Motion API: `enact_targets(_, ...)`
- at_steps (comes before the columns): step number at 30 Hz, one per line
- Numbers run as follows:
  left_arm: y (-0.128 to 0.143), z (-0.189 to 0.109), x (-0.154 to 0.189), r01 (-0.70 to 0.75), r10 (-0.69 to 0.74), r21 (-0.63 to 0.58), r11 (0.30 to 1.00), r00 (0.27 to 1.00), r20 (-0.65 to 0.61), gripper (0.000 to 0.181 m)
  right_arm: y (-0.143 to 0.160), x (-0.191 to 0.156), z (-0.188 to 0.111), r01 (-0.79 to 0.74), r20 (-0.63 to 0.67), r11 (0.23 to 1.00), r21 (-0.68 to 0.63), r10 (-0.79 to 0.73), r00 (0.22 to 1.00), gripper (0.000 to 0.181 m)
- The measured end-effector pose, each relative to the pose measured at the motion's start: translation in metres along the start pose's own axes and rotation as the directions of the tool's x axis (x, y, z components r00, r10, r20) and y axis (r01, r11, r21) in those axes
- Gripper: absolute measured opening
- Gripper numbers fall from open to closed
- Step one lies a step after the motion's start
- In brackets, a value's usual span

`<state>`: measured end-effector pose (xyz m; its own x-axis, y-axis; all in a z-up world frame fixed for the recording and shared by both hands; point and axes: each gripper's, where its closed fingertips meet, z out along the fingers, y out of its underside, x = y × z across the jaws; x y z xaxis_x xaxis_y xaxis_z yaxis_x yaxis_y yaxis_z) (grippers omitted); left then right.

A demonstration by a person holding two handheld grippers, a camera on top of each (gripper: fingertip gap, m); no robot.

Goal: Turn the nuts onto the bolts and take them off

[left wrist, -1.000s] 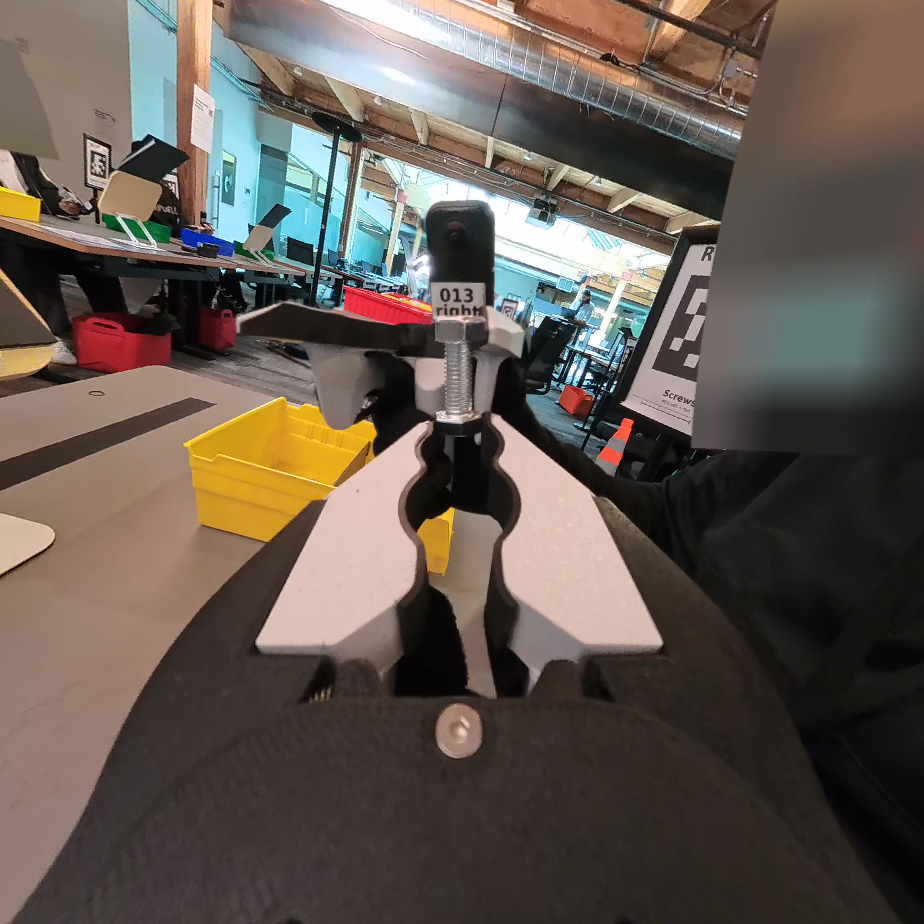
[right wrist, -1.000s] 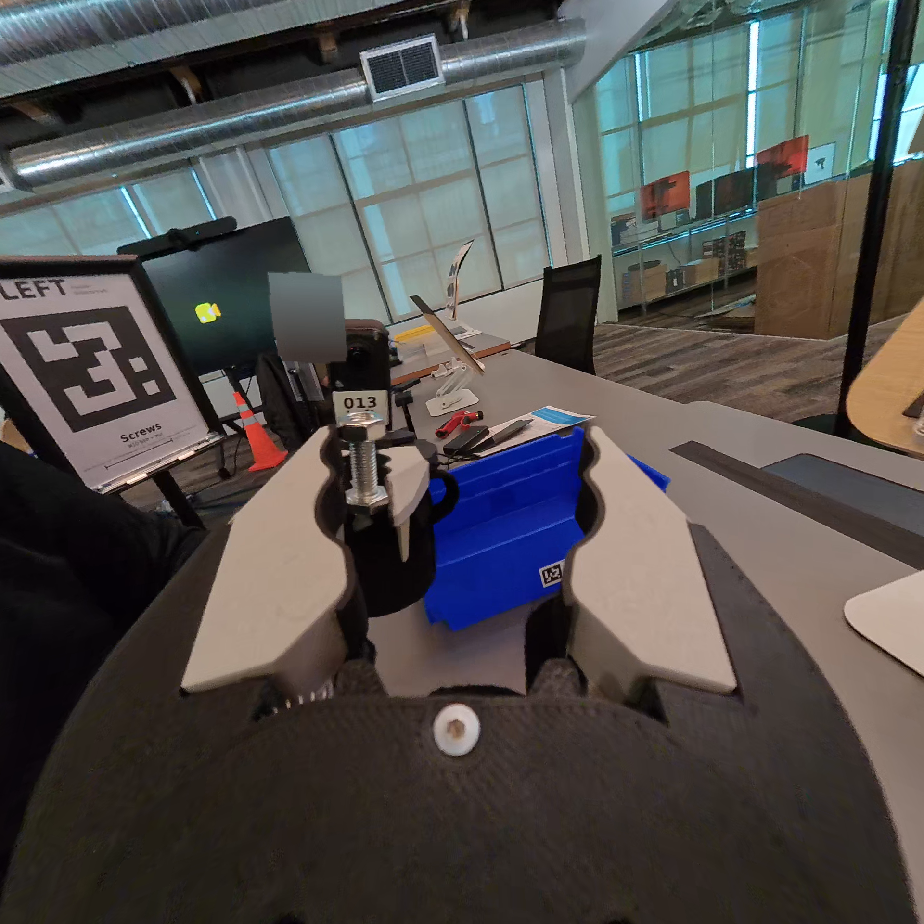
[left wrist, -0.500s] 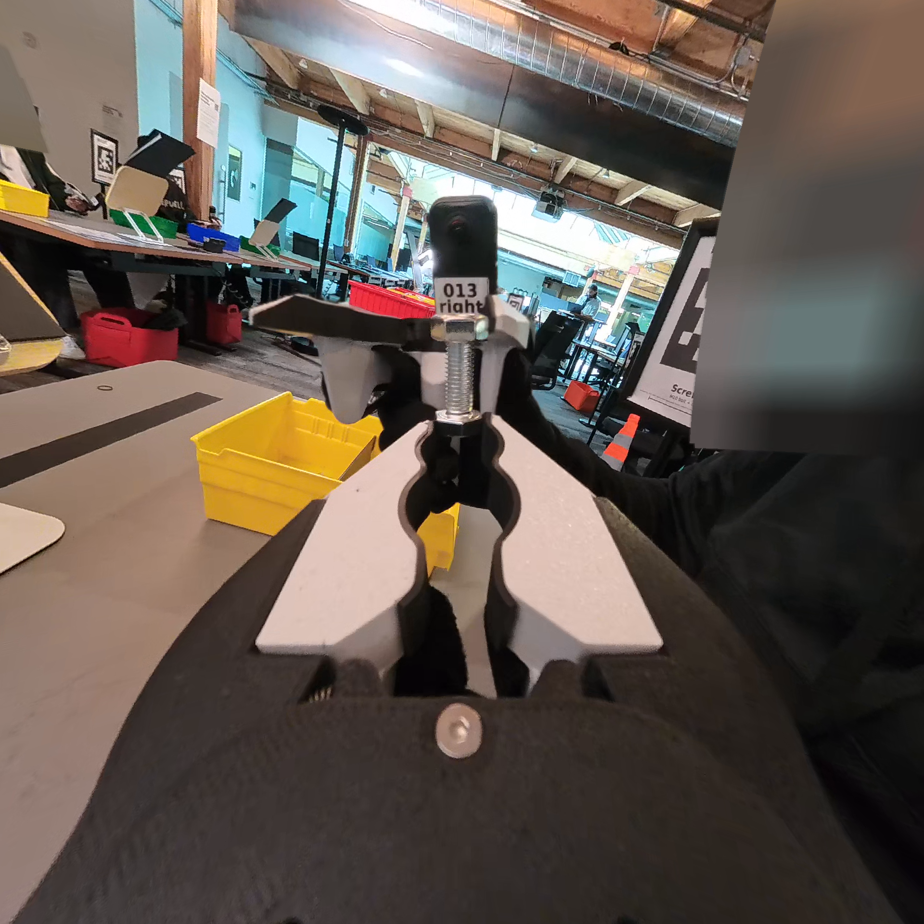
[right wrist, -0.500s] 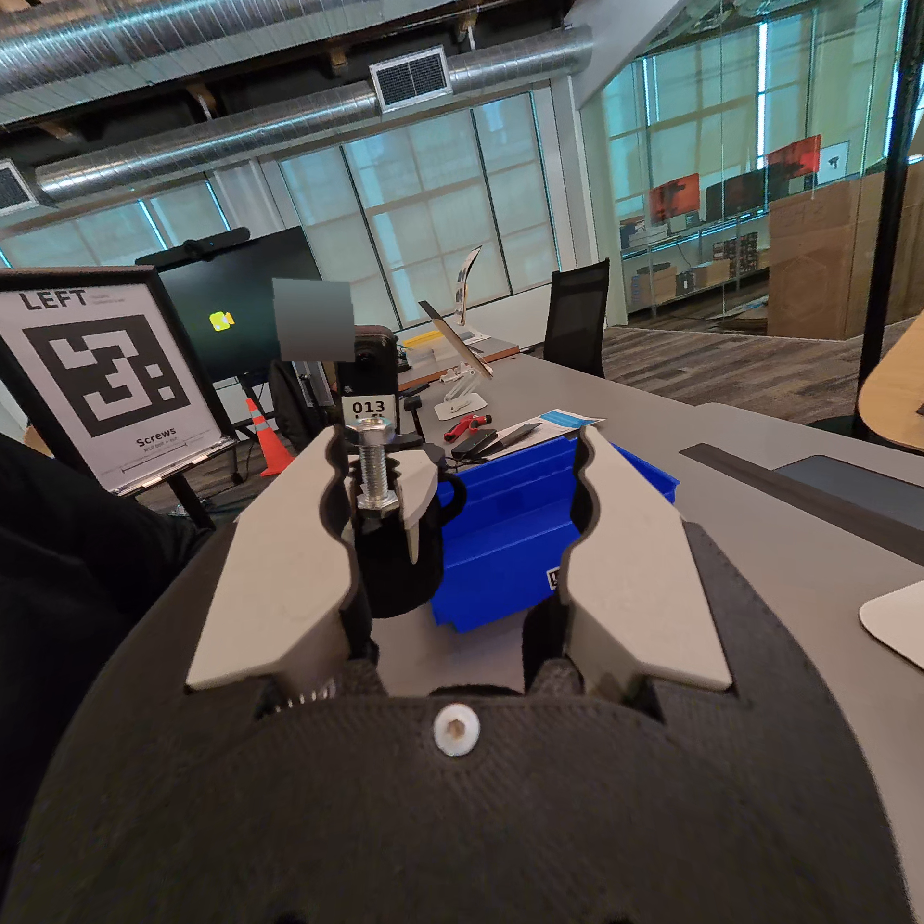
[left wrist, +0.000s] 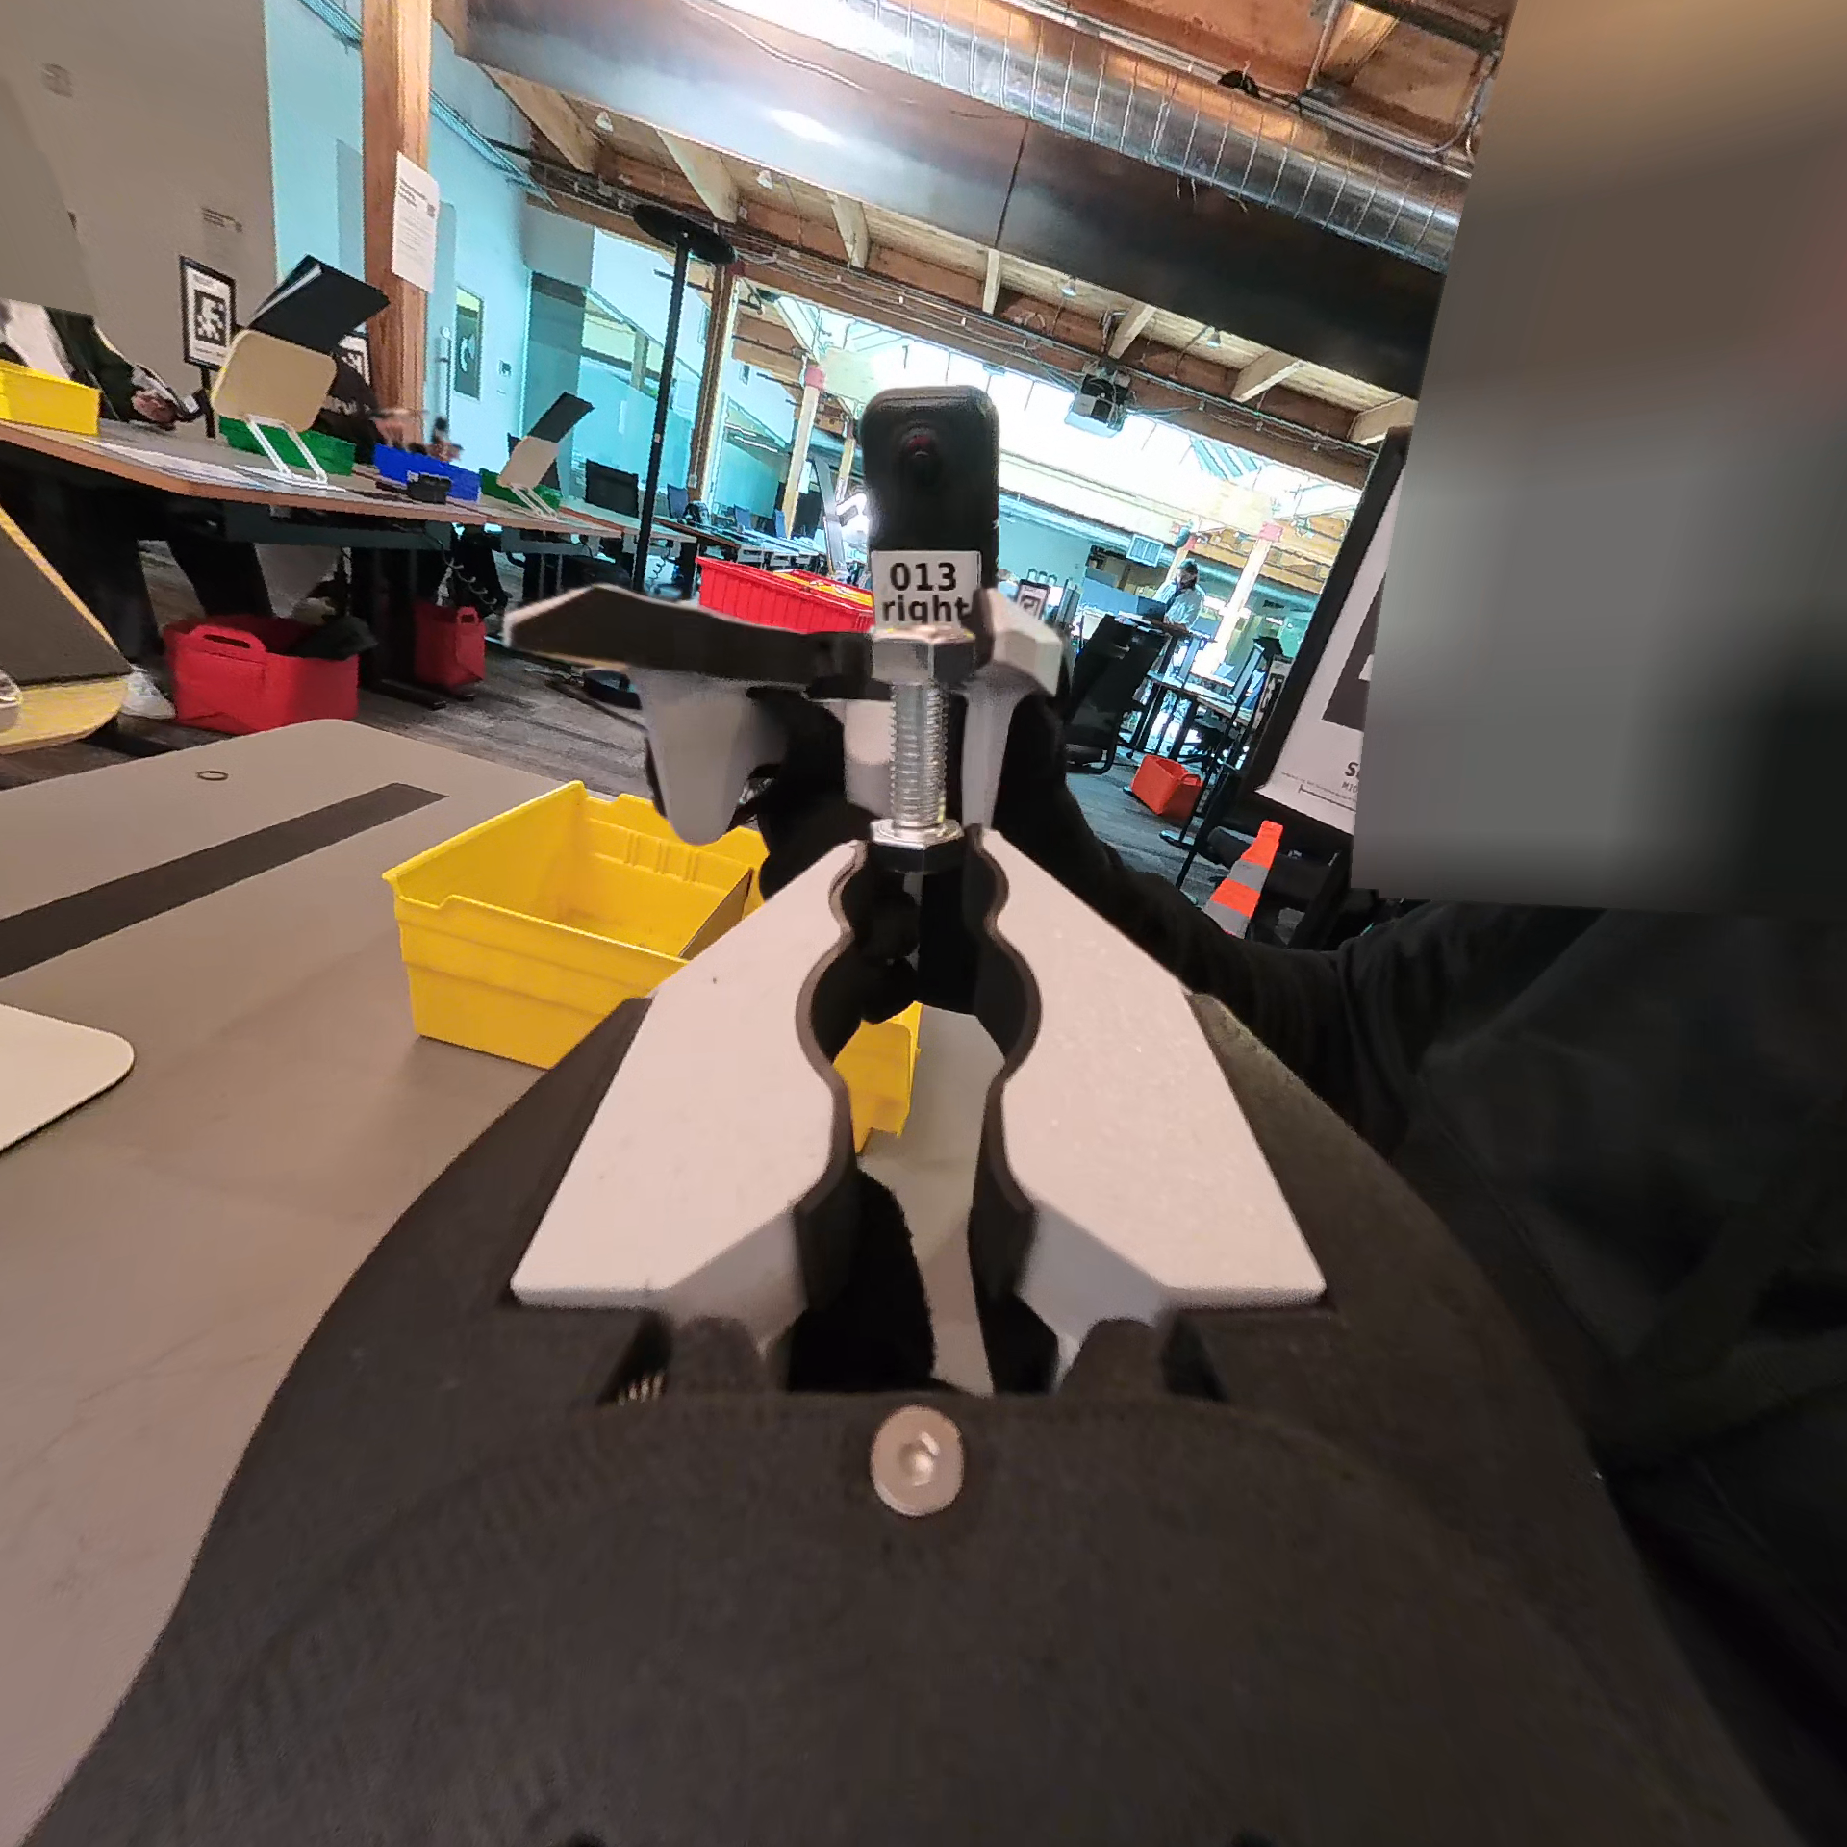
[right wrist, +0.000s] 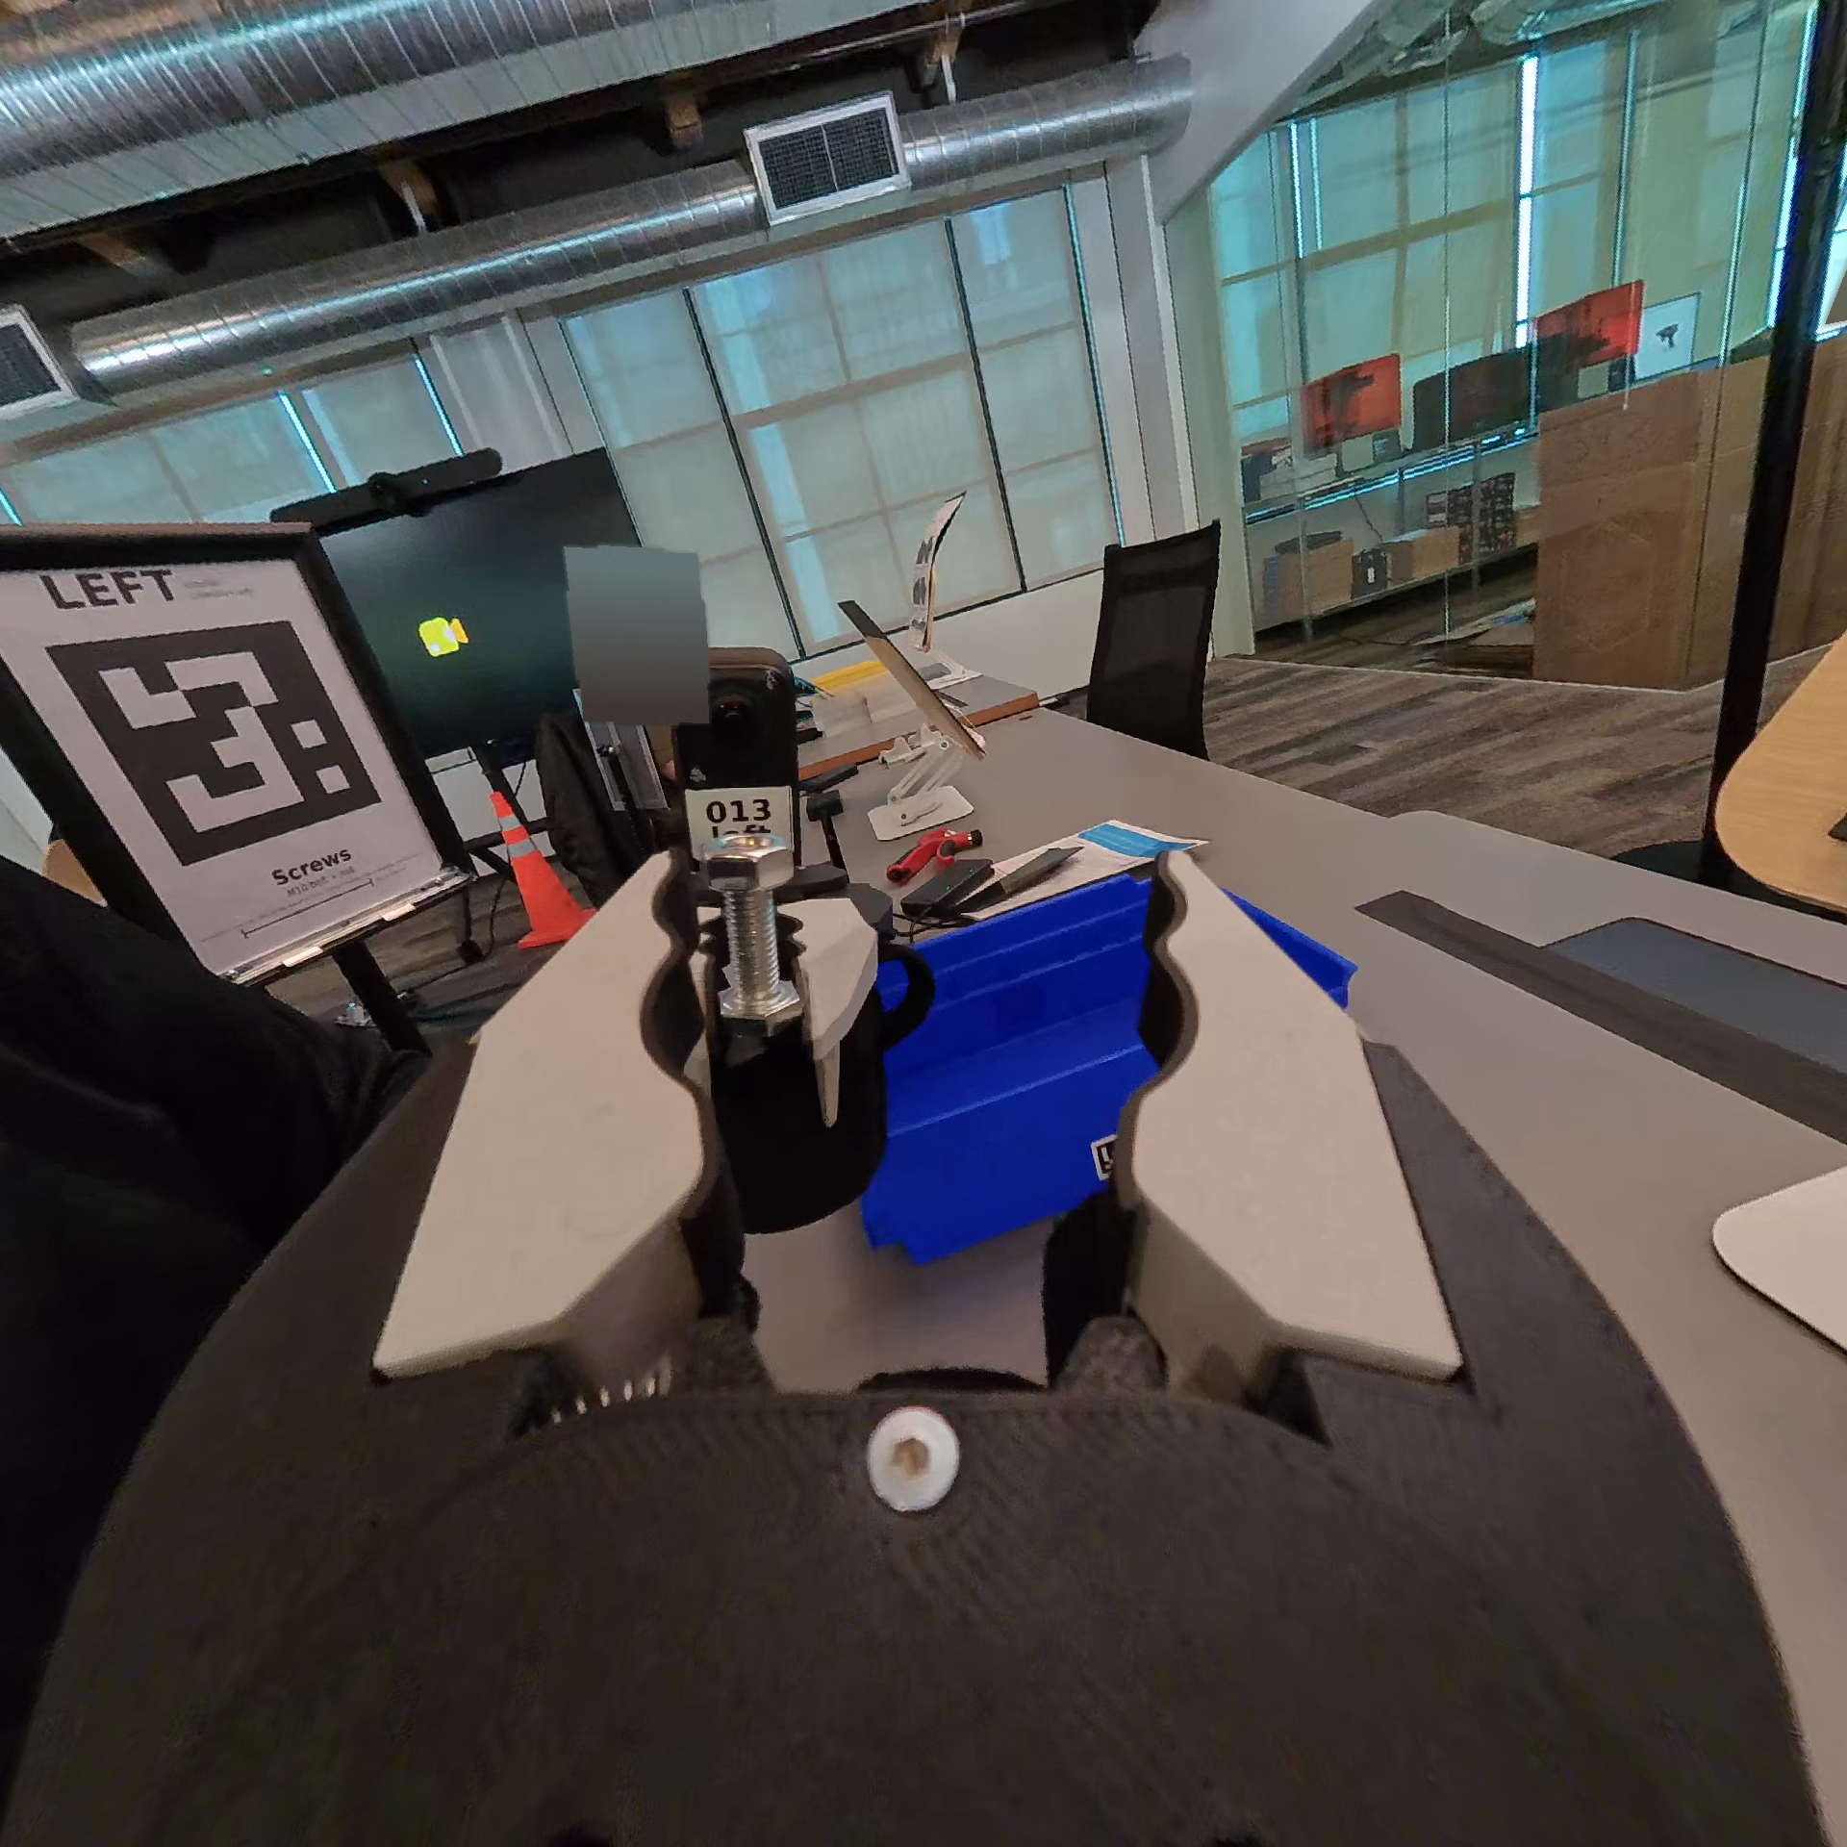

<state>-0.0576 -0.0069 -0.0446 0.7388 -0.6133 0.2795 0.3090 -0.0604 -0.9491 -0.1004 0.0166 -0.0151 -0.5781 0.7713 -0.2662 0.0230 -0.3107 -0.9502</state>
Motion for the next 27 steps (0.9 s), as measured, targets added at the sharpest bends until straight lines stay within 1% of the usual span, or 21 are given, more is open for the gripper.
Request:
enact_targets(3, 0.0, 0.0, 0.001, -0.002, 0.002, -0.004, 1.0, 1.0, -0.001, 0.015, 0.002, 0.005, -0.001, -0.014, -0.013, 1.0, -0.001, 0.014, 1.0, 0.089)
enact_targets(5, -0.001, 0.0, 0.002, -0.007, 0.007, 0.003, 1.0, 1.0, -0.007, 0.015, 0.004, 0.015, -0.005, -0.026, -0.05, 1.0, -0.006, 0.026, 0.998, 0.081)
enact_targets(7, -0.002, 0.0, 0.002, -0.016, 0.016, 0.001, 1.0, 1.0, -0.002, 0.015, 0.004, 0.02, -0.009, -0.036, -0.062, 0.999, 0.0, 0.036, 0.997, 0.081)
enact_targets(9, -0.001, 0.0, 0.001, -0.013, 0.013, -0.002, 1.0, 1.0, 0.0, 0.015, 0.001, 0.016, -0.01, -0.038, -0.038, 0.999, 0.018, 0.039, 0.999, 0.082)
enact_targets(14, 0.004, 0.001, -0.002, -0.002, 0.002, -0.013, 1.0, 1.0, 0.008, 0.015, 0.001, -0.001, -0.001, 0.012, 0.01, 1.0, 0.007, -0.012, 1.0, 0.087)
enact_targets(16, 0.005, 0.002, -0.001, -0.007, 0.007, -0.02, 1.0, 1.0, 0.008, 0.015, 0.003, -0.001, 0.001, 0.012, 0.007, 1.0, 0.0, -0.012, 1.0, 0.086)
enact_targets(18, 0.005, 0.002, -0.002, -0.01, 0.01, -0.024, 1.0, 1.0, 0.015, 0.015, 0.004, 0.004, -0.001, -0.002, -0.006, 1.0, -0.002, 0.002, 1.0, 0.089)
enact_targets(20, 0.004, 0.001, -0.002, -0.01, 0.01, -0.016, 1.0, 1.0, 0.013, 0.014, 0.003, 0.01, -0.005, -0.013, -0.023, 1.0, 0.008, 0.013, 1.0, 0.082)
enact_targets(22, 0.003, 0.0, -0.001, -0.016, 0.016, -0.017, 1.0, 1.0, 0.015, 0.015, 0.003, 0.017, -0.009, -0.017, -0.045, 1.0, 0.005, 0.017, 0.999, 0.082)
enact_targets(24, 0.003, 0.0, -0.002, -0.017, 0.017, -0.02, 1.0, 1.0, 0.017, 0.015, 0.002, 0.016, -0.01, -0.021, -0.037, 1.0, 0.011, 0.022, 0.999, 0.083)
enact_targets(27, 0.005, 0.001, -0.004, -0.01, 0.011, -0.023, 1.0, 1.0, 0.021, 0.015, 0.002, 0.006, -0.005, -0.002, -0.003, 1.0, 0.008, 0.002, 1.0, 0.085)
